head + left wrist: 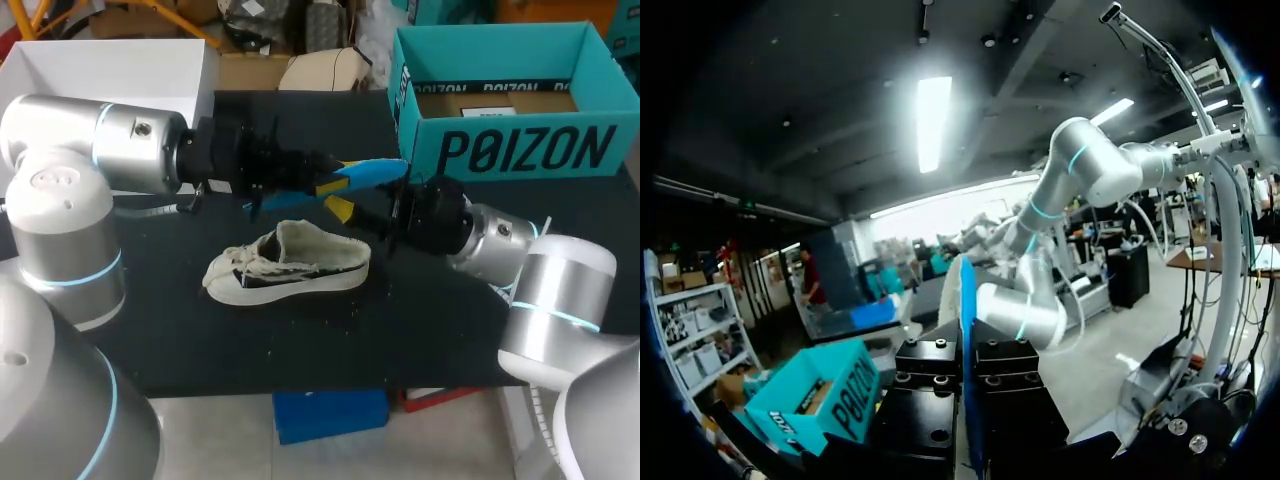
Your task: Take the shoe out of the shoebox, open the shoe tongue, remove and reinsert the insole, then place the shoe into the shoebox
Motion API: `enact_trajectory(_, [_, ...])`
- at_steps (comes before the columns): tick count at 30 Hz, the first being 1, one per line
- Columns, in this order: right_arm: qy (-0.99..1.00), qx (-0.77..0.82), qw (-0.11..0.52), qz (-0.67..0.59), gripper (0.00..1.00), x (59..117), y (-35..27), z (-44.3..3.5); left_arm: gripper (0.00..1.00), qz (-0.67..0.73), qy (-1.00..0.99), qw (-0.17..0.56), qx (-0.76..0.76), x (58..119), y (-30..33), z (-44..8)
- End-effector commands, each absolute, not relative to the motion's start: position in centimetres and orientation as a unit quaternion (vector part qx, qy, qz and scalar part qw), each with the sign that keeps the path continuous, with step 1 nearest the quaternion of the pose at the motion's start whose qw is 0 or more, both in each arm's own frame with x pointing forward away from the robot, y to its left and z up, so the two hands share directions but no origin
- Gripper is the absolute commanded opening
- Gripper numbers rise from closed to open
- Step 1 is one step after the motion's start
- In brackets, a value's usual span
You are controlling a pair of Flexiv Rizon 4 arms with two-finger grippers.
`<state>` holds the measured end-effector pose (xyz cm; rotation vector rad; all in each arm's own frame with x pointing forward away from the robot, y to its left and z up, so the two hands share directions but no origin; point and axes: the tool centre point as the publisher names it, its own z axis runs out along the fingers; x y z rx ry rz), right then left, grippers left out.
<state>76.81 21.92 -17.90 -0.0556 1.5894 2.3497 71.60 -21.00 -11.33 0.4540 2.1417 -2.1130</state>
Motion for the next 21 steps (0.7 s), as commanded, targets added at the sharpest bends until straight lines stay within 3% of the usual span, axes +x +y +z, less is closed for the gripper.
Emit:
enact_trajectory(1, [0.554,-0.021,0.152,0.818,0.49,76.8,22.2,-17.7,0.0,-0.694,0.703,0.051,0.148,71.5,-21.2,-11.4])
enact_trajectory(21, [0.536,-0.036,0.157,0.829,0.49,74.7,22.3,-16.6,0.0,-0.694,0.703,0.051,0.148,71.5,-21.2,-11.4])
